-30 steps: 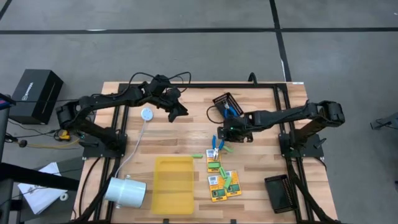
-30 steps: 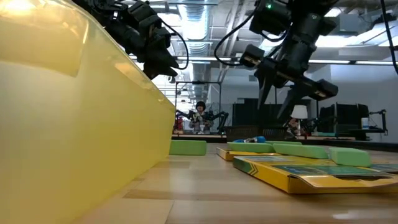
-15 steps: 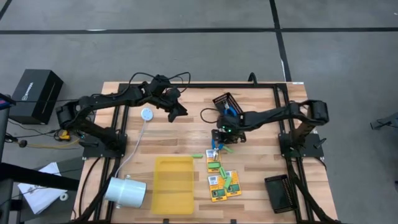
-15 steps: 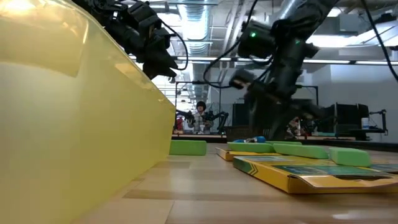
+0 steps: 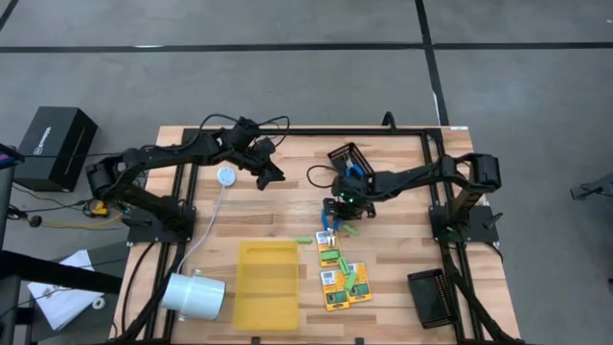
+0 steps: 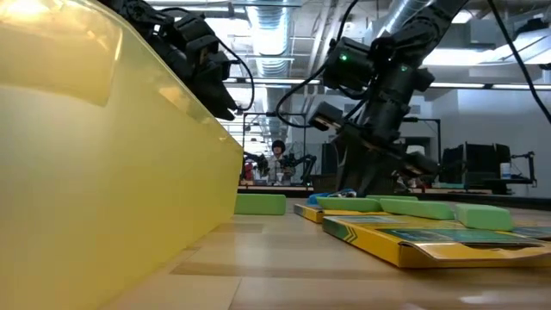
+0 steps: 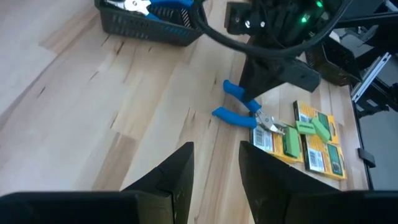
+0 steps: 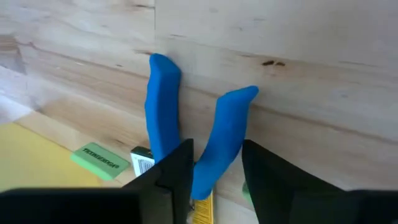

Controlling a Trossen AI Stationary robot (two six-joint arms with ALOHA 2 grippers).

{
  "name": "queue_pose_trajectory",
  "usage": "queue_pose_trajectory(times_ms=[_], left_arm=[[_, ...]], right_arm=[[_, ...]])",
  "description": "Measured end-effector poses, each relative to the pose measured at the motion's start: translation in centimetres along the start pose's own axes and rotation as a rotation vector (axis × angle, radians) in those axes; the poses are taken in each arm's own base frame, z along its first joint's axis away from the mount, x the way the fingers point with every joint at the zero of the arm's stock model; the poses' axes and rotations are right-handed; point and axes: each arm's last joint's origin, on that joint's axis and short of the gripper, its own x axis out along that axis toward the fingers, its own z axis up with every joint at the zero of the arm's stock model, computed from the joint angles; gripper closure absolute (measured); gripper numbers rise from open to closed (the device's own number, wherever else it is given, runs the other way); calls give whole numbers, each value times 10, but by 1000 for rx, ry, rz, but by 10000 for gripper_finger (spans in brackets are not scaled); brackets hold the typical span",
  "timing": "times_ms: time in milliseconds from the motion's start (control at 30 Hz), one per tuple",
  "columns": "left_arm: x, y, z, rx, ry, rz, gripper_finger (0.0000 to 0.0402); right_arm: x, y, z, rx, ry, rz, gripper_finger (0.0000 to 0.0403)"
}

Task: Pick & Place School Supplies
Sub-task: Put the blue punch plier into the top black bin

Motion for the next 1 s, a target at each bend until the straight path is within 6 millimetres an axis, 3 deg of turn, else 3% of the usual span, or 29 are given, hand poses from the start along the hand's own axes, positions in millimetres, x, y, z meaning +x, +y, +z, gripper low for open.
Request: queue_pose_trajectory(times_ms=[233,600,800,1000], left_arm=[[1,1,-3,-4,6,1,280],[1,1,-2,-7,5,1,280],[1,1,-3,-7,7,1,280],[1,2,-3,-8,7,4,280]], right_arm=[[-1,0,7,-22,-21,13,299],[-2,0,12,-41,-18,27,249],[-2,-4,11,-40,-11,-9,251],[18,-7,14,-36,42,-19,274]])
